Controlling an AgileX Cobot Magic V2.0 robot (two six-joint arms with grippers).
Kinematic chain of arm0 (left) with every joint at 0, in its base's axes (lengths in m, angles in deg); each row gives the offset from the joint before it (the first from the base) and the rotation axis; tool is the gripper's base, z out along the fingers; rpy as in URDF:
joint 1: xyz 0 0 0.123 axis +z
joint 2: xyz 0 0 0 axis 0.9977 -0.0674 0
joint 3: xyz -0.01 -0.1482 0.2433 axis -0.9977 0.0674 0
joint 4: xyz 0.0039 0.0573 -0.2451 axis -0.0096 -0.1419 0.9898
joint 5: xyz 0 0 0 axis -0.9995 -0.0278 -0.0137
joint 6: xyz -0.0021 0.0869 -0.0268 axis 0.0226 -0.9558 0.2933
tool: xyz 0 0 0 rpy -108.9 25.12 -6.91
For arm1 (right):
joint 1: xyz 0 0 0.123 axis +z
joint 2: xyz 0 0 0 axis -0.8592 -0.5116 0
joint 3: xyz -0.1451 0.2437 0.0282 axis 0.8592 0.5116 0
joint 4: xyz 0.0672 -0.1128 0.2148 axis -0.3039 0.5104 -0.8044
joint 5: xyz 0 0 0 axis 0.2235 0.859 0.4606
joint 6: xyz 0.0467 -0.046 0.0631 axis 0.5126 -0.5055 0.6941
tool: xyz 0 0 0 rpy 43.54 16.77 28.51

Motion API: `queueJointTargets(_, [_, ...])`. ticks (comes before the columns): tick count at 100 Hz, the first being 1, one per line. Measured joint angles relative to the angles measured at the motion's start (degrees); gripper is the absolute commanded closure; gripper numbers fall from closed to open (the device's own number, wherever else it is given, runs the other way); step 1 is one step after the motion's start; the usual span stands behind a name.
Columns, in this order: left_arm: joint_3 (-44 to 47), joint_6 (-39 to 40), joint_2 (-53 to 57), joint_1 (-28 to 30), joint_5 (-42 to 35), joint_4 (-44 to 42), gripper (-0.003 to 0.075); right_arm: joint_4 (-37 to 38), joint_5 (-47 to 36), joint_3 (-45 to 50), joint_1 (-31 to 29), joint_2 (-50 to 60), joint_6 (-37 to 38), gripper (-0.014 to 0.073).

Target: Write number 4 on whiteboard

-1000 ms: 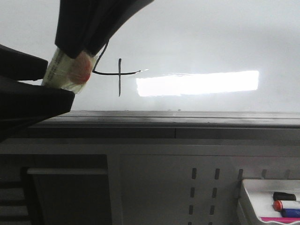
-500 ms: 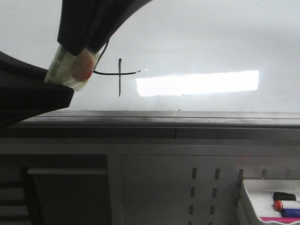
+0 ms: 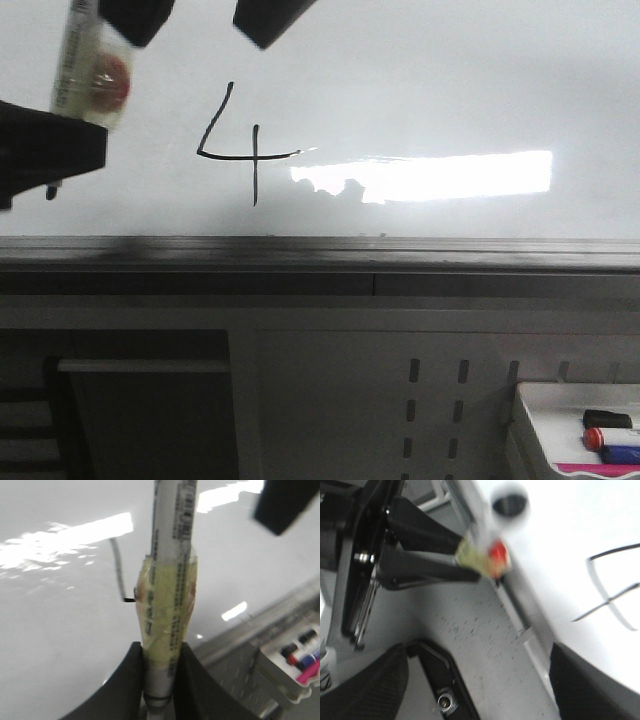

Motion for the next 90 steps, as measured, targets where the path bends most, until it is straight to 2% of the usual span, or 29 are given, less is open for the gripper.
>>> queueJointTargets(8, [-3.0, 0.5, 0.0, 0.0, 6.0, 6.8, 0.0741, 0.1, -0.4, 0.0, -1.9, 2.1, 0.0, 0.0148])
queueJointTargets(23, [-12.8, 0.6, -2.4, 1.9, 24.9, 15.9, 0.0741, 0.4, -0.3, 0.0, -4.5, 5.3, 0.0, 0.0147])
queueJointTargets(32, [-17.6, 0.8, -5.1, 3.8, 31.0, 18.8, 0.0741, 0.5, 0.3, 0.0, -4.9, 5.9, 0.0, 0.0147])
queueJointTargets(55, [-24.9, 0.8, -11.6, 5.2, 37.2, 20.5, 0.0741, 0.5, 2.3, 0.0, -5.0, 6.0, 0.1, 0.0148])
queueJointTargets(90, [-26.3, 0.8, -14.5, 7.1, 39.4, 25.3, 0.0738, 0.5, 4.0, 0.0, -5.0, 6.1, 0.1, 0.0148])
